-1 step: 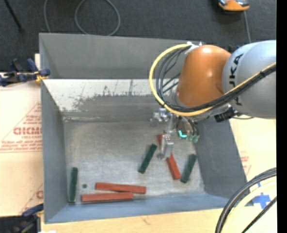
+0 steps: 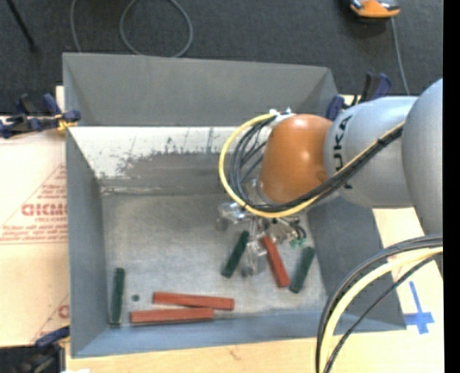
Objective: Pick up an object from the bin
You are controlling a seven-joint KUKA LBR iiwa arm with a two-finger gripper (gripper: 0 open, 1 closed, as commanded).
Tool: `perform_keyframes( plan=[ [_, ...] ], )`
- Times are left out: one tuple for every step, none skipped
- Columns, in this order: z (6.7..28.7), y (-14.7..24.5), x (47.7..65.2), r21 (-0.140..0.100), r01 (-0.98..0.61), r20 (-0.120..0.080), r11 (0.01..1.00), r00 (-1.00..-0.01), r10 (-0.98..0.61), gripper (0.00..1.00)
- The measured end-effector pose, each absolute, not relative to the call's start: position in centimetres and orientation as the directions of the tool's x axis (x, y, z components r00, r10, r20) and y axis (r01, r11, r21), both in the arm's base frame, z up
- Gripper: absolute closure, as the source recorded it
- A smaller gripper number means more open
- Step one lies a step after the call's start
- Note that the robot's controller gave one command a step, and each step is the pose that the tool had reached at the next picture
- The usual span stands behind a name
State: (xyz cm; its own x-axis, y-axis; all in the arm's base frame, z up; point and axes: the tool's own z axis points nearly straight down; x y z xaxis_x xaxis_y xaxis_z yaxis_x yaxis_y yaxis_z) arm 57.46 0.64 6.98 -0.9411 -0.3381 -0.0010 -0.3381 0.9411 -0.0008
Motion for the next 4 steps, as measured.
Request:
perform_keyframes(
  plan=[
    [10.2, 2.6, 56.2, -0.002, -0.391, -0.005, 0.92, -0.92, -0.391, 0.0],
    [10.6, 1.6, 57.6, -0.004, -0.533, -0.005, 0.846, -0.846, -0.533, 0.0],
    [7.0, 0.4, 56.3, -0.001, -0.768, 0.0, 0.641, -0.641, -0.768, 0.0],
    [7.0, 0.4, 56.4, -0.001, -0.764, -0.003, 0.645, -0.645, -0.764, 0.0]
  ],
)
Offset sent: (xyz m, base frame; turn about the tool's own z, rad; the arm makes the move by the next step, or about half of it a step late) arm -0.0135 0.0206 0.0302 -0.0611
